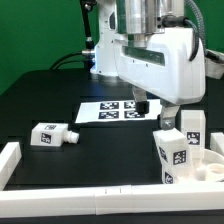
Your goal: Assemble stool
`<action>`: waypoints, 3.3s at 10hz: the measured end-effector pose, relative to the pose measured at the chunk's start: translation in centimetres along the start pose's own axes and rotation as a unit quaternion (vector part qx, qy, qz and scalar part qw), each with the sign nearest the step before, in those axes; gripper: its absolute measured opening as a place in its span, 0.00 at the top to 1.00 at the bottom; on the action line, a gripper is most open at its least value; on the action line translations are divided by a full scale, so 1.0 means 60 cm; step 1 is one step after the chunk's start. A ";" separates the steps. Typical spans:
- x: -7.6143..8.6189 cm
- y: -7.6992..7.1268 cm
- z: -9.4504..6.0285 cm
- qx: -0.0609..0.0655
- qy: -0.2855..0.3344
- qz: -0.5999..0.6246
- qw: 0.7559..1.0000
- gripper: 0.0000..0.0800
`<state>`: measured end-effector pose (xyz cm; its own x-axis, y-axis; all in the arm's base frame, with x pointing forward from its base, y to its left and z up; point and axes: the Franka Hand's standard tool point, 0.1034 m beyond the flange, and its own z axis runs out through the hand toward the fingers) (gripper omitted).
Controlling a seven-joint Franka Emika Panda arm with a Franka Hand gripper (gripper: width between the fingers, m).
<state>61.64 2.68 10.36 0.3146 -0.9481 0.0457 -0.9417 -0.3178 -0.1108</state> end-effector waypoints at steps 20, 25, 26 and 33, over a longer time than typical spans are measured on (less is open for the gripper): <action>0.133 0.245 0.027 0.037 0.021 -0.020 0.999 0.19; 0.227 0.320 0.040 0.034 0.040 0.005 0.999 0.19; 0.228 0.322 0.040 0.034 0.040 0.007 0.999 0.19; 0.234 0.334 0.036 0.043 0.001 0.076 0.996 0.19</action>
Offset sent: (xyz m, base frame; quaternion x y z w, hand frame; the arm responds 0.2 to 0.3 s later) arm 0.0000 0.0000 0.0000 0.0000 0.0000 -0.0650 0.9979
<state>47.46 -17.04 6.66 0.1689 -0.9853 0.0248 -0.9648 -0.1704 -0.2005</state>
